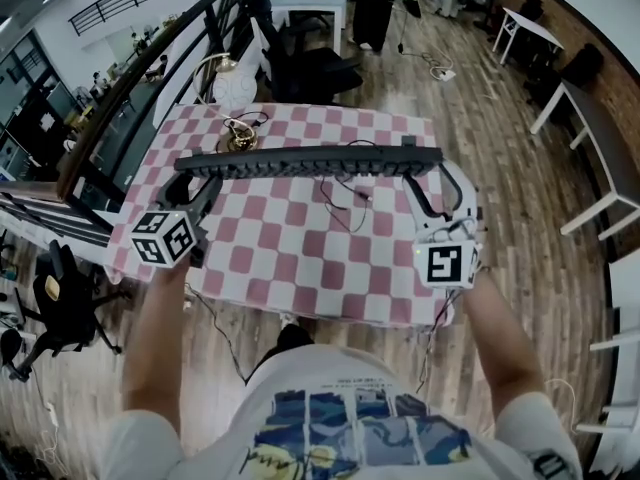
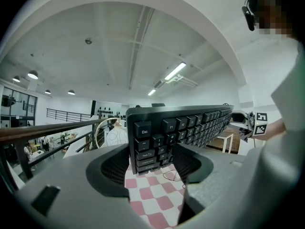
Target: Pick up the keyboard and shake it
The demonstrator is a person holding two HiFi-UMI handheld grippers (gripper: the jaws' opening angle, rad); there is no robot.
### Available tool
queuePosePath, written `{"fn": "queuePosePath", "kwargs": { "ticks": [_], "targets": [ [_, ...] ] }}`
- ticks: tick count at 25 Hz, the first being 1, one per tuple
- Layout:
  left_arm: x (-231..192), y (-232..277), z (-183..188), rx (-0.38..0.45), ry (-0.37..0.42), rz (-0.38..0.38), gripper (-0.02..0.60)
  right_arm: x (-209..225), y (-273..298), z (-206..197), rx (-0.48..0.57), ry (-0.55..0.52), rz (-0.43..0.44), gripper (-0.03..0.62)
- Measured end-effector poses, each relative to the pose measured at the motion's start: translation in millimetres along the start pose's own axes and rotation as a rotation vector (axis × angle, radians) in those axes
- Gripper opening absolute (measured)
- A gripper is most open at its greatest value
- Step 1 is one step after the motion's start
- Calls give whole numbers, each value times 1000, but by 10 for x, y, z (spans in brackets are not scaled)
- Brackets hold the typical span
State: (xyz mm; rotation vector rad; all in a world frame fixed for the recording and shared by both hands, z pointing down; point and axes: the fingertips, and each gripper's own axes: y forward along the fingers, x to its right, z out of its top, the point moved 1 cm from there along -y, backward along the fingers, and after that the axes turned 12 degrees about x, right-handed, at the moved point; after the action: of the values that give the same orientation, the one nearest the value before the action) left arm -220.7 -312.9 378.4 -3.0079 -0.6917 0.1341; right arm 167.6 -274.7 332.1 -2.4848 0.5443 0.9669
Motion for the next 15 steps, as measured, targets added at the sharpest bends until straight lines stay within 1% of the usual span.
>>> {"fn": "queuePosePath", "kwargs": {
  "ticks": [8,15],
  "targets": [
    [-16,-91,425,75,58,10,276,143,49,273,52,-22,-38,245],
    [-34,-168,713,148,108,15,276,241,83,477,102,-43,-85,245]
  ]
}}
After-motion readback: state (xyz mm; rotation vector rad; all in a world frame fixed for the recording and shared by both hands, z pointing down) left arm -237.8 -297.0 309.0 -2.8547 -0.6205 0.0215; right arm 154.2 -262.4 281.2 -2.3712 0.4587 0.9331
